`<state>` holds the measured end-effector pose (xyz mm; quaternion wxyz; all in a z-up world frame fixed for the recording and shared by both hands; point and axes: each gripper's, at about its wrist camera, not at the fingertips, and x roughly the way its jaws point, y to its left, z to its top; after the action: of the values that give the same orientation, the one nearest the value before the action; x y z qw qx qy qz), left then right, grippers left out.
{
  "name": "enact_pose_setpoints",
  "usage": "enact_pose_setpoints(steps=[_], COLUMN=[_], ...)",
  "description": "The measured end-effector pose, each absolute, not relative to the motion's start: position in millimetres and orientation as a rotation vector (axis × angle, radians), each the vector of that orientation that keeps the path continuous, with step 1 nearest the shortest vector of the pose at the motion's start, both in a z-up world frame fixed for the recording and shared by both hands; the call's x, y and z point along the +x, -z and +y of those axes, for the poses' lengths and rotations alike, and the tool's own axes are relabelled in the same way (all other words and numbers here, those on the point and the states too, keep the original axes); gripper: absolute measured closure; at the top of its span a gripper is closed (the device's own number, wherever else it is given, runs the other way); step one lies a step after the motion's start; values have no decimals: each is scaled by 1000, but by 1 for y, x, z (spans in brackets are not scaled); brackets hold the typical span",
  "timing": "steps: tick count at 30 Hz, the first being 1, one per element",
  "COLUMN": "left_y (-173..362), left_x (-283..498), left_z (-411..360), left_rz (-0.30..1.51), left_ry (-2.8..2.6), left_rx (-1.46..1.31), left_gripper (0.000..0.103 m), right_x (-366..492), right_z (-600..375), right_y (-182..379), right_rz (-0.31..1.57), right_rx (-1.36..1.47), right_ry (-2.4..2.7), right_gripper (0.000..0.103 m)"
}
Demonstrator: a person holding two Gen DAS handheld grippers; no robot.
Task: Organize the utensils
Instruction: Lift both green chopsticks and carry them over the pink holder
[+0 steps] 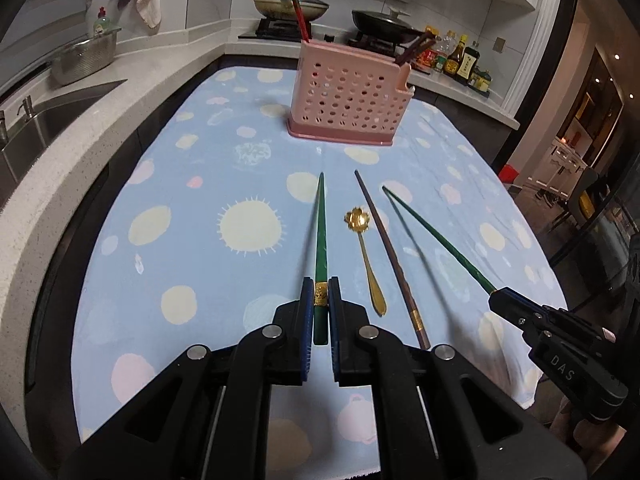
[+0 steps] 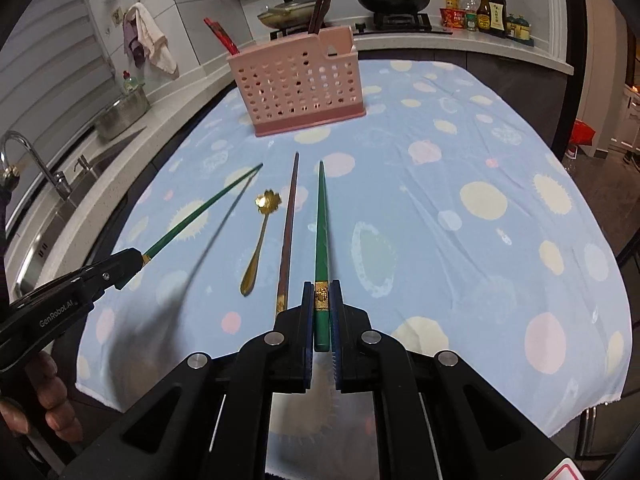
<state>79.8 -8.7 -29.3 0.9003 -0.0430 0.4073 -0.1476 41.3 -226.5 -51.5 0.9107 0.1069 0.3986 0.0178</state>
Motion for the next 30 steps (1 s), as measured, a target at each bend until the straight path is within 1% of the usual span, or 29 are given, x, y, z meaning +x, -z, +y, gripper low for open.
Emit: enact_pose_setpoints(steps=[7,12,30], left_y=[-29,-58,-100], left_x=[90,105,167], left_z=[5,9,3], left_rz=[719,654,577], left_ry=[289,283,317], left_rx=[-133,-156,-164], left_gripper=[96,96,96], right_x=[47,60,117], right_z=[-237,-242,-259], right_y=[-8,-32,-82], right_rz=[675,621,525], right_rx=[234,245,306], right_ry=[-37,-49,-101], right_gripper=[95,95,95])
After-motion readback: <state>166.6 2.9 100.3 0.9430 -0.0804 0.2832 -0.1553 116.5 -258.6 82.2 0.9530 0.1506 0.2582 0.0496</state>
